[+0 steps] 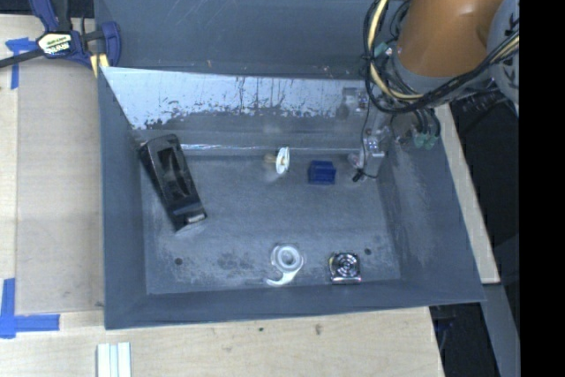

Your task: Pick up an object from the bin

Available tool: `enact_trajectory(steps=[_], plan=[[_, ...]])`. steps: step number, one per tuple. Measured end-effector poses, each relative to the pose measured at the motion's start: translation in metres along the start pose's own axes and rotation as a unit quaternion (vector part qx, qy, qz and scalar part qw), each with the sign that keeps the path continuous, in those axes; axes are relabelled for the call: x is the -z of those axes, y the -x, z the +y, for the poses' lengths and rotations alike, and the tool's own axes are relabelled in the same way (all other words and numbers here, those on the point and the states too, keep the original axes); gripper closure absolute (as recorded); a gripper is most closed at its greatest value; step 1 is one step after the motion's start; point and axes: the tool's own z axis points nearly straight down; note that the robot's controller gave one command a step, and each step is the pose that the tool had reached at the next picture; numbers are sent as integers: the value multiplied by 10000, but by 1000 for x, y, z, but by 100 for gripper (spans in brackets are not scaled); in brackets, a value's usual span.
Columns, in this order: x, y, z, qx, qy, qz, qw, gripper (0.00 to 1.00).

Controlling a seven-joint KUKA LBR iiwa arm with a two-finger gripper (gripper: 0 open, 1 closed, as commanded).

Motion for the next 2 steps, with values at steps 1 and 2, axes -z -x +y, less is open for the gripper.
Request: enact_trajectory(steps=[1,2], plan=[[5,1,0,3,-2,-41,10000,0],[-39,11,-4,-38,-1,-31,10000,0]])
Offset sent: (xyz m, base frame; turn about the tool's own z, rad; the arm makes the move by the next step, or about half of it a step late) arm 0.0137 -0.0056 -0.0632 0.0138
